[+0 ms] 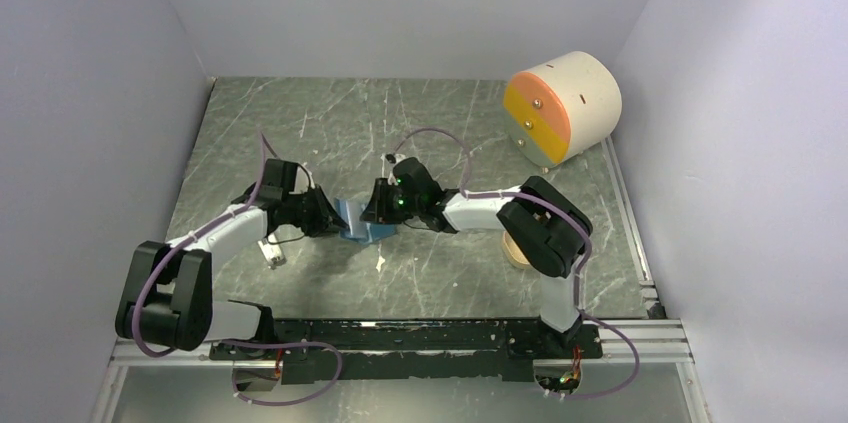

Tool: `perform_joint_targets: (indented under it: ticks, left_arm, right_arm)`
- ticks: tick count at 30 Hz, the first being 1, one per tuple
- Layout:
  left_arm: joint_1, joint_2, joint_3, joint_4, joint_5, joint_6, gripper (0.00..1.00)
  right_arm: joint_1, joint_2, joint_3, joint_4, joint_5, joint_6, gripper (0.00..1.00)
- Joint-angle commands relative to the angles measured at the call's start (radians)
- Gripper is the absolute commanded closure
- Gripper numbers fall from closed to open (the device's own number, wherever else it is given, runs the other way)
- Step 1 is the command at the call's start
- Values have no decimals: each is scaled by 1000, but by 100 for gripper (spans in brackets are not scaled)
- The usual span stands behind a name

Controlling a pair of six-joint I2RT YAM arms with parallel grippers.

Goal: Put the credit cards into the card holder
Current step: Open the card holder at the center of the board.

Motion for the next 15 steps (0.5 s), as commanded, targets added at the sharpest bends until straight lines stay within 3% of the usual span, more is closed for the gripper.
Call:
perform_joint_targets:
  ticks: [1,5,9,15]
  left_arm:
    - [5,-40,-84,152,144,-117,89]
    - [-36,-75,-136,308,203,-190,91]
    - [-94,-85,-136,293,166,-154,91]
    - [-101,-77,-164,240,116,-145,90]
  right_arm:
    - [-40,-79,-89,25,-64,12,65]
    - [-59,-179,-156,-34,-40,-22,64]
    - [-66,-216,-212,-30,-56,-38,61]
    - [-65,-194,-290,92,-71,10,65]
